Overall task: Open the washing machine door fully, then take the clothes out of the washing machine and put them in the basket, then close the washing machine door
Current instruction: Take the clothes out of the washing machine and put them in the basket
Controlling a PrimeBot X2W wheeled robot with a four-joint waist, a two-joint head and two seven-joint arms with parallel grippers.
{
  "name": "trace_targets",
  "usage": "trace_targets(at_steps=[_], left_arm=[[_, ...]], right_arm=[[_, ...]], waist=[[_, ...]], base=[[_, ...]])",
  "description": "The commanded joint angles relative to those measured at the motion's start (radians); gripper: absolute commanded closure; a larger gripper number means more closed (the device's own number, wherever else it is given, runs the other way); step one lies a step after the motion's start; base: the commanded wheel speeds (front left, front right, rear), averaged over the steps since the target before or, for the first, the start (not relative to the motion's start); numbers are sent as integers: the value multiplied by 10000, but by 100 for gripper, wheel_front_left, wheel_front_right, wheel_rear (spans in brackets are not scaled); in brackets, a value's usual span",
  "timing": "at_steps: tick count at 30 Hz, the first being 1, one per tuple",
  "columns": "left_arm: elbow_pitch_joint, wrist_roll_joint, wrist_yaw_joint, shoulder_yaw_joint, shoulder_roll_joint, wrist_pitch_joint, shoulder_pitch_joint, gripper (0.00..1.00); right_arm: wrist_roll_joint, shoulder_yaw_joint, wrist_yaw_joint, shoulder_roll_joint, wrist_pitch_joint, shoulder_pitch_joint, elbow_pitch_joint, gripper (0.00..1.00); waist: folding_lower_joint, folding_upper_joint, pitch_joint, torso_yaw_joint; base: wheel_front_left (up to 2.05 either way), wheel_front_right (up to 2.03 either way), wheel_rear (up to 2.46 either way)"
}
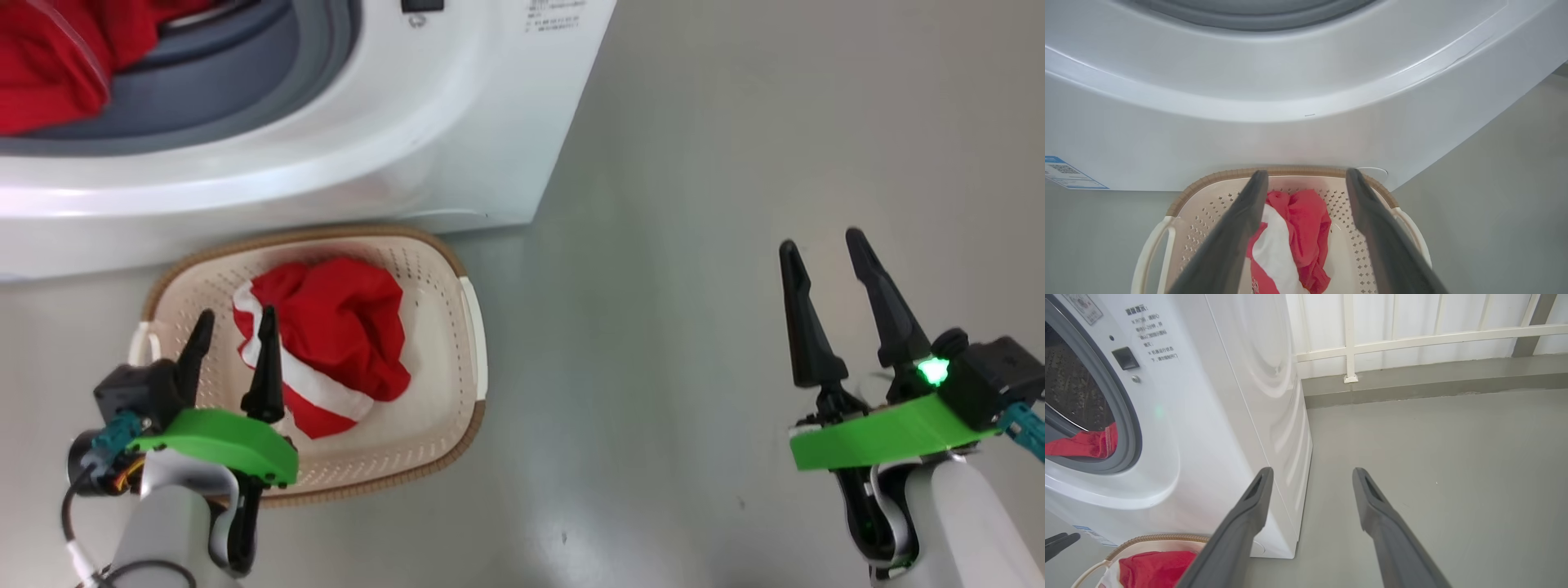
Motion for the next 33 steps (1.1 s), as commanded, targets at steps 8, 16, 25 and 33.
trace_targets(at_steps=[8, 16, 25, 33], left_arm=[[-1619, 37, -54, 483, 107, -55, 1112, 0], [-2675, 121, -54, 557, 43, -55, 1827, 0], [-3988, 174, -54, 820, -12, -55, 2938, 0], [-4868, 269, -54, 1024, -72, -55, 4033, 0]], right_arm=[[-301, -2, 73, -62, -65, 803, -65, 0], [-399, -58, 73, -62, -65, 1273, 18, 0], [-433, -118, 73, -62, -65, 1978, 68, 0], [-402, -155, 73, -62, -65, 2506, 55, 0]], waist=[[0, 0, -1381, 404], [0, 0, -2135, 568], [0, 0, -2964, 706], [0, 0, -3404, 720]], base=[[0, 0, 0], [0, 0, 0], [0, 0, 0], [0, 0, 0]])
